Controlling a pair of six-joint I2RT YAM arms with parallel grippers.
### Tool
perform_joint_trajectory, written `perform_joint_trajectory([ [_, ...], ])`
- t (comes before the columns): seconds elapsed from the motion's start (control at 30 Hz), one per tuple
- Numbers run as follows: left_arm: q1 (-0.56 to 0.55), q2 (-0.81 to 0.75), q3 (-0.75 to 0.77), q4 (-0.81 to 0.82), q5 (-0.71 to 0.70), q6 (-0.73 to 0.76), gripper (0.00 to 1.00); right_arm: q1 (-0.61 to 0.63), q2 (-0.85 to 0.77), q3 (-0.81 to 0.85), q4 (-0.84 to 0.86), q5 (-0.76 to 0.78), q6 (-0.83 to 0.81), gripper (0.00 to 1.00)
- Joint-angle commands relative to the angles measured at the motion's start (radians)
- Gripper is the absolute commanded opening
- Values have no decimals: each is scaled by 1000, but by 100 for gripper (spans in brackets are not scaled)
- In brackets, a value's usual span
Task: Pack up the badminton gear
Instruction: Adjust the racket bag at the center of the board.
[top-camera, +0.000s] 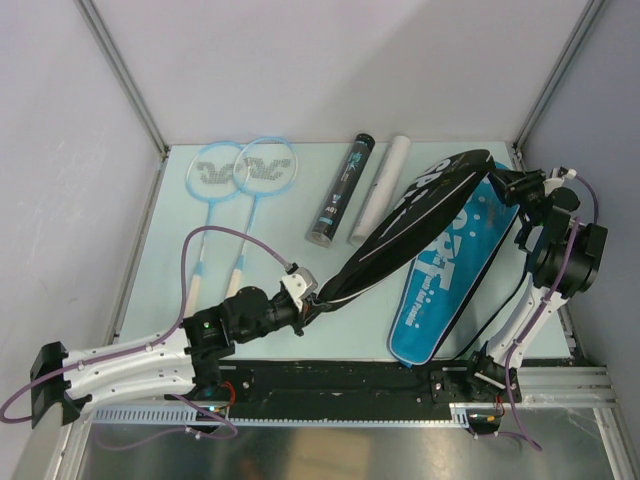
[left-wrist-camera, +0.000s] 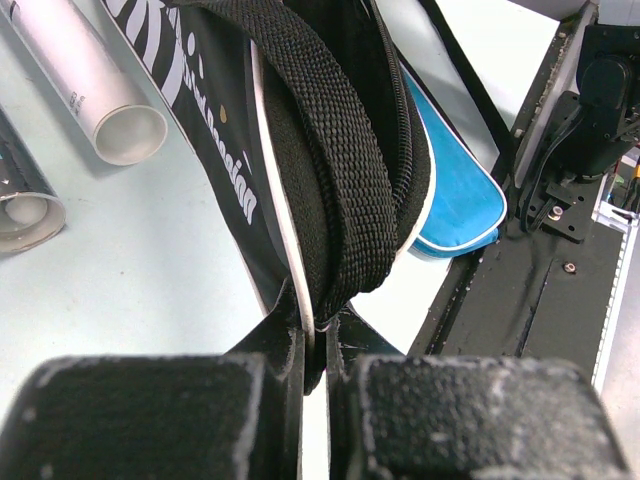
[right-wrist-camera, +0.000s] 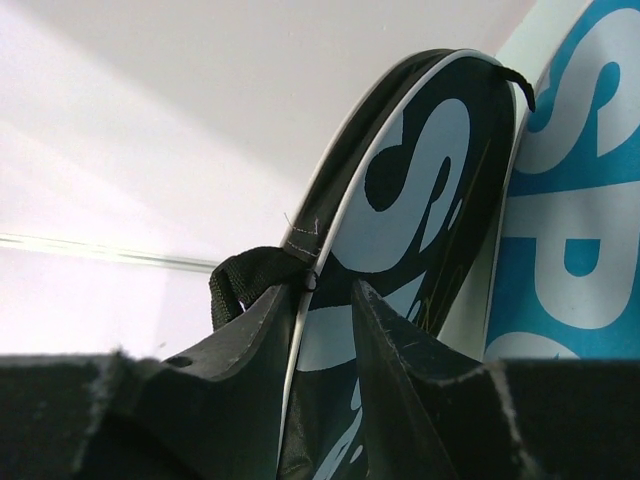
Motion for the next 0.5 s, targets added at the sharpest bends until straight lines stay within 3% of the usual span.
perform_joint_trajectory([
  [0.0,8,-18,27,62,23,-35,0,0,20,0,123,3,48,37],
  [0.1,9,-16,28,61,22,-35,0,-2,20,0,126,2,49,37],
  [0.23,9,-12,28,61,21,-35,0,-6,14,-1,120,0,45,24],
  [0.47,12,-9,28,61,22,-34,0,-10,10,0,81,10,18,23],
])
